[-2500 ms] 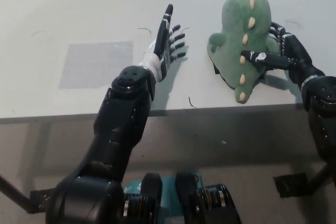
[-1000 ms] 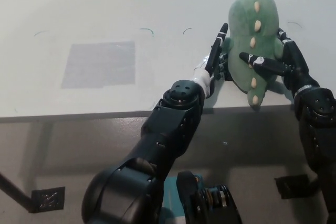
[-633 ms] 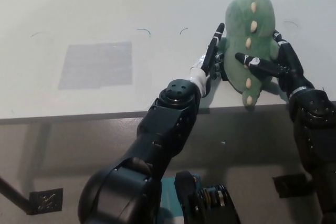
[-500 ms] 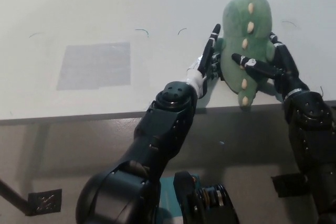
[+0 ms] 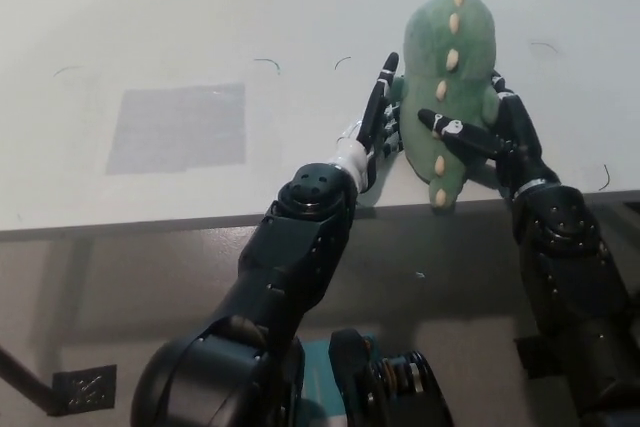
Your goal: Use both hands to pick up a dinasour on the right side and move it to the left side
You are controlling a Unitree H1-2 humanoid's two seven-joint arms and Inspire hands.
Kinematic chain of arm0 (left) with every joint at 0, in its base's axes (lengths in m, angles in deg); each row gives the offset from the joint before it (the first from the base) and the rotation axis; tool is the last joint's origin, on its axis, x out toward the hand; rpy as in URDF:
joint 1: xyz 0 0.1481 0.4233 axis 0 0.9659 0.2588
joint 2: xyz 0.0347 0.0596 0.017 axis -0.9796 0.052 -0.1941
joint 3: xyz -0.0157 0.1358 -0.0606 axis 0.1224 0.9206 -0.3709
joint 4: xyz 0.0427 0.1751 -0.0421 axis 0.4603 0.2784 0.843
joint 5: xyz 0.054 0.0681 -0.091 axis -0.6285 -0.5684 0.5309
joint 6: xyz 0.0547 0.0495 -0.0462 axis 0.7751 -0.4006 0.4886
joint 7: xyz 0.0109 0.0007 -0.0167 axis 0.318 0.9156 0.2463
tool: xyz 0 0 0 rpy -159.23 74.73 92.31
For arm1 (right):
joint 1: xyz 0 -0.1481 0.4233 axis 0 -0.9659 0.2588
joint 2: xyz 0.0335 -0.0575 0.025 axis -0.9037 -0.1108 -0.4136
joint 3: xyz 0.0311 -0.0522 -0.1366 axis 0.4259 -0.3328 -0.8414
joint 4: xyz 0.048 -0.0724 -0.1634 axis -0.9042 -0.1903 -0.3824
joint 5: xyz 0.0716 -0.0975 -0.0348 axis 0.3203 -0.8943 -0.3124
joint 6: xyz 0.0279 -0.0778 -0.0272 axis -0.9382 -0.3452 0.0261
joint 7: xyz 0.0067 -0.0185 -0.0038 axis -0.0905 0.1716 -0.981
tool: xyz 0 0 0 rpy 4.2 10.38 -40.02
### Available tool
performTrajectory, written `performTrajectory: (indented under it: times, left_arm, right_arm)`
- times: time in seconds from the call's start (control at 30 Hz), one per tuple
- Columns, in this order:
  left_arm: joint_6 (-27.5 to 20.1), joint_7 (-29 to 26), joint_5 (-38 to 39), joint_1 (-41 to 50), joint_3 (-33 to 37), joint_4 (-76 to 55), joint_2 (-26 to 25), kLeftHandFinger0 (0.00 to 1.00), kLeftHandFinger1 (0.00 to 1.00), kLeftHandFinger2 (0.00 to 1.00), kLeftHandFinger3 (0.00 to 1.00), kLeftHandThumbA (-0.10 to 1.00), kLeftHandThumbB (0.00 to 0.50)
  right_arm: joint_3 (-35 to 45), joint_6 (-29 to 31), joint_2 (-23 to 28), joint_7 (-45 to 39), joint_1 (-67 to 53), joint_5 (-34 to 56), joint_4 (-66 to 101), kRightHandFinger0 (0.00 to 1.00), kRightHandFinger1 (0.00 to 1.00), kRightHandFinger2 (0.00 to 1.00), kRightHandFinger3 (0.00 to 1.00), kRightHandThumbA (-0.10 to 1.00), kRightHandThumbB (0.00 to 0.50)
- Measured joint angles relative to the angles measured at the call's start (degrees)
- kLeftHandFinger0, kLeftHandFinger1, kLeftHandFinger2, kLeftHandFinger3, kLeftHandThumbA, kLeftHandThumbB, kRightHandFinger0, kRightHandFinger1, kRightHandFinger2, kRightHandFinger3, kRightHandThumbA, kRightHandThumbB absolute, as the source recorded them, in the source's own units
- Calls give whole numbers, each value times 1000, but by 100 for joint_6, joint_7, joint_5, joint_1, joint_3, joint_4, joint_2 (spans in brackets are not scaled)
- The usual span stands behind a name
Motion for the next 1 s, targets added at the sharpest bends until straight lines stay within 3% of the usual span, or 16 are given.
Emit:
performTrajectory:
  times: [0.1,0.27,0.37,0.53,0.63,0.67,0.8,0.93,1.0]
  left_arm:
    - [-53,4,2,163,-8,-180,-45,1000,1000,1000,1000,1000,300]
    - [-124,-2,1,413,-27,-485,-188,1000,1000,1000,1000,1000,266]
    - [-141,-16,-1,676,-26,-863,-306,1000,1000,1000,1000,1000,281]
    - [-204,-16,-1,993,-28,-1301,-467,1000,1000,1000,1000,1000,259]
    - [-212,-18,-2,1171,-27,-1572,-499,1000,1000,1000,1000,1000,232]
    - [-212,-19,-2,1224,-26,-1644,-502,1000,1000,1000,1000,1000,217]
    - [-209,-17,-6,1551,-20,-2133,-567,1000,1000,1000,1000,1000,190]
    - [-154,-13,-10,1909,-11,-2658,-637,1000,1000,1000,1000,1000,223]
    - [-125,-10,-9,2023,-8,-2826,-678,1000,1000,1000,1000,1000,181]
  right_arm:
    - [-10,4,-102,67,3,-2,-16,1000,1000,1000,1000,1000,111]
    - [-50,21,-291,114,87,-4,-171,1000,1000,1000,1000,1000,87]
    - [-118,118,-449,137,188,-15,-358,1000,1000,1000,1000,1000,92]
    - [-304,175,-614,216,305,-42,-536,1000,1000,1000,1000,1000,163]
    - [-416,193,-696,292,347,-76,-594,1000,1000,1000,1000,1000,138]
    - [-439,195,-708,312,352,-91,-601,1000,1000,1000,1000,1000,109]
    - [-552,241,-814,373,366,-132,-648,1000,1000,1000,1000,1000,143]
    - [-648,310,-922,373,364,-135,-690,1000,1000,1000,1000,1000,152]
    - [-675,342,-990,373,364,-136,-711,1000,1000,1000,1000,1000,76]
